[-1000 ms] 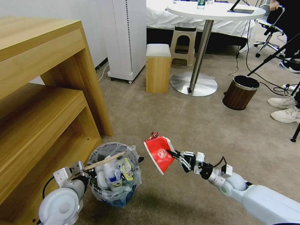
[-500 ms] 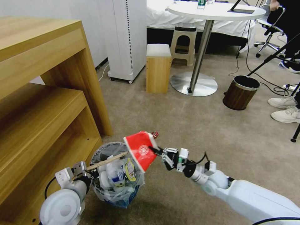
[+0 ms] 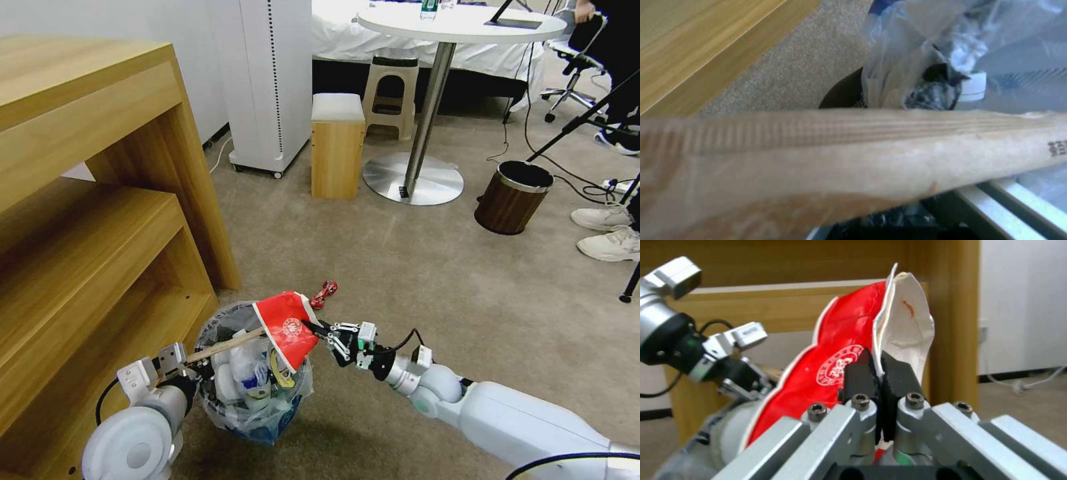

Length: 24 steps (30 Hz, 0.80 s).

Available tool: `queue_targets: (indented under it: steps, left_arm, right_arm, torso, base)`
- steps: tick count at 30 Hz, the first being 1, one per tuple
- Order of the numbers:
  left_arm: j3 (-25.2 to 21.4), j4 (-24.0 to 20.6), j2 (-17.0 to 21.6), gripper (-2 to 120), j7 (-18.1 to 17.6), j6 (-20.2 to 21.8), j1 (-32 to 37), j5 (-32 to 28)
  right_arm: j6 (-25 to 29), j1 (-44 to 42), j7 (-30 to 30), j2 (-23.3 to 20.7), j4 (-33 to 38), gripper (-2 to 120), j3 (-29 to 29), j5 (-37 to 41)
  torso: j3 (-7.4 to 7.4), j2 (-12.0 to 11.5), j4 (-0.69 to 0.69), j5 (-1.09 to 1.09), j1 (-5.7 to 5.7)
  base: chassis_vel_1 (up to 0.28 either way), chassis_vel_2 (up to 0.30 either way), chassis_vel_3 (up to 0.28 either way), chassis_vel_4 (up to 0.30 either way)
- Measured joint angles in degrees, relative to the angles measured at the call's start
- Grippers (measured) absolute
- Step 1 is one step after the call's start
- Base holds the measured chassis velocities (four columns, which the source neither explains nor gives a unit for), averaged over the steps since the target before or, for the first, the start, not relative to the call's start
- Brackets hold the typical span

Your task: Pick up the trash bin and place the garbage on the floor into it.

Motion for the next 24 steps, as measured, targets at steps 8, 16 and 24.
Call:
queue_targets:
  steps: [8, 16, 24]
  left_arm:
    - [-0.2, 0.0, 0.2, 0, 0.0, 0.0, -0.2, -0.3]
    - [-0.2, 0.0, 0.2, 0, 0.0, 0.0, -0.5, -0.5]
    - [-0.1, -1.2, 0.0, 0, 0.2, 0.0, 0.6, -0.1]
  right_arm:
    - [-0.1, 1.0, 0.3, 0.3, 3.2, 0, -2.3, 1.1]
    - [-0.3, 1.8, 0.3, -0.1, 1.3, 0, -7.0, 1.6]
    - [0.4, 2.5, 0.2, 2.4, -2.7, 0, -7.7, 1.5]
  torso:
    - [0.00, 0.0, -0.01, 0.00, 0.00]
    - [0.00, 0.0, -0.01, 0.00, 0.00]
    - [0.00, 0.0, 0.00, 0.00, 0.00]
  base:
    - [0.000, 0.000, 0.000, 0.000]
    - [0.000, 0.000, 0.000, 0.000]
    - [0.000, 0.000, 0.000, 0.000]
